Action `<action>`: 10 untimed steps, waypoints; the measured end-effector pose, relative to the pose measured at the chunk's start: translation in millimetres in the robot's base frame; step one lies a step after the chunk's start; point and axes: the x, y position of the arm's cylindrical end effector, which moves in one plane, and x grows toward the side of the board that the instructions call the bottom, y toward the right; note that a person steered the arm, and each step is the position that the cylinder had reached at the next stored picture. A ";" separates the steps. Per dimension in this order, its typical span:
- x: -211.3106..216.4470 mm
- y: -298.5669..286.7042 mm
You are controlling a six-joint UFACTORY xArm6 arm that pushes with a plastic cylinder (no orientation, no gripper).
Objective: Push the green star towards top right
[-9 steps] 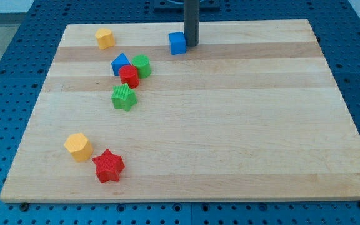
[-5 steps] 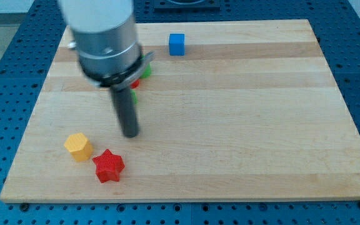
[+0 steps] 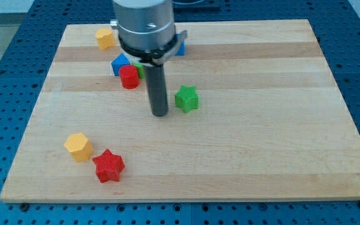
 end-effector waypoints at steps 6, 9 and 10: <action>-104.8 140.9; -168.5 194.2; -169.3 193.1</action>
